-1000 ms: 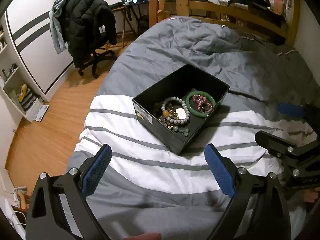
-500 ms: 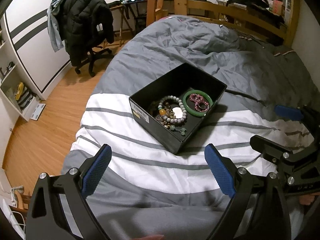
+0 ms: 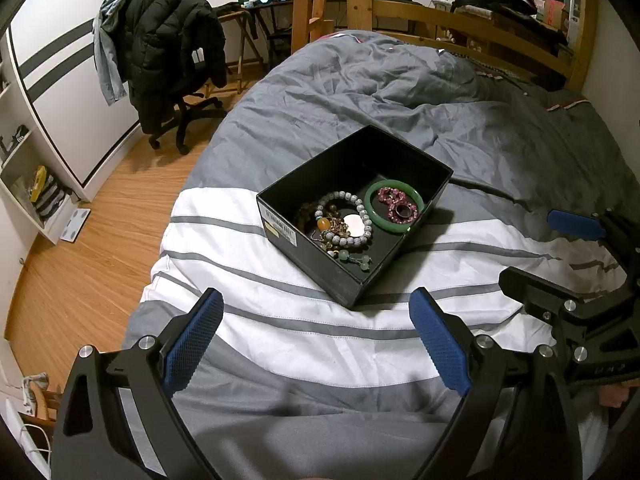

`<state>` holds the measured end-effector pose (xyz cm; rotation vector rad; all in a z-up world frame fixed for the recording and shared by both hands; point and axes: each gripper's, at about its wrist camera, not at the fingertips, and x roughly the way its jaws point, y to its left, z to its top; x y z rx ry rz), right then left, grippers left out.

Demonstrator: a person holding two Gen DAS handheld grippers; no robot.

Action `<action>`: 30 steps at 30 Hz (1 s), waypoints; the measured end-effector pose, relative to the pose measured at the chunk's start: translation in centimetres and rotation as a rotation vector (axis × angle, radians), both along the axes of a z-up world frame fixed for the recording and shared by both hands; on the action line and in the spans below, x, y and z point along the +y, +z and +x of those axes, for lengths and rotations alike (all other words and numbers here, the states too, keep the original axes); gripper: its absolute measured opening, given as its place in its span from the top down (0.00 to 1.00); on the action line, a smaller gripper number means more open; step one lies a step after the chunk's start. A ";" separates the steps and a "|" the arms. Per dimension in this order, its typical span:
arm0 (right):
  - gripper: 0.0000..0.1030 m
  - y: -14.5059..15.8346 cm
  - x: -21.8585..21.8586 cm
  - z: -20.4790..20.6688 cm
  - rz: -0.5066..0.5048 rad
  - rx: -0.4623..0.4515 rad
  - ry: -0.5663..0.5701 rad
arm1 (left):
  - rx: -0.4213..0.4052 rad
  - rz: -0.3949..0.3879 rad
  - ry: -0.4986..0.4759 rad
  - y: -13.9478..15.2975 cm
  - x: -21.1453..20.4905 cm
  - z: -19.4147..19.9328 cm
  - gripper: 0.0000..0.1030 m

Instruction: Organize jewelry

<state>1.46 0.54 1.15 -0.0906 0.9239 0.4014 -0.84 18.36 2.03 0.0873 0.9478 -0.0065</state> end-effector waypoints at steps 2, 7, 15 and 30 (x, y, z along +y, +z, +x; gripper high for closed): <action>0.03 -0.1 -0.1 0.1 0.001 0.004 -0.002 | 0.001 0.000 0.000 0.0 0.0 0.0 0.10; 0.03 -0.2 -0.2 0.1 0.000 0.005 -0.001 | -0.001 -0.001 -0.001 0.0 0.0 0.0 0.10; 0.03 -0.3 -0.1 0.1 0.002 0.006 -0.003 | 0.001 0.001 0.001 0.0 -0.1 0.0 0.10; 0.03 -0.4 0.0 0.1 0.002 0.009 -0.003 | 0.001 0.002 0.000 0.0 -0.1 0.0 0.10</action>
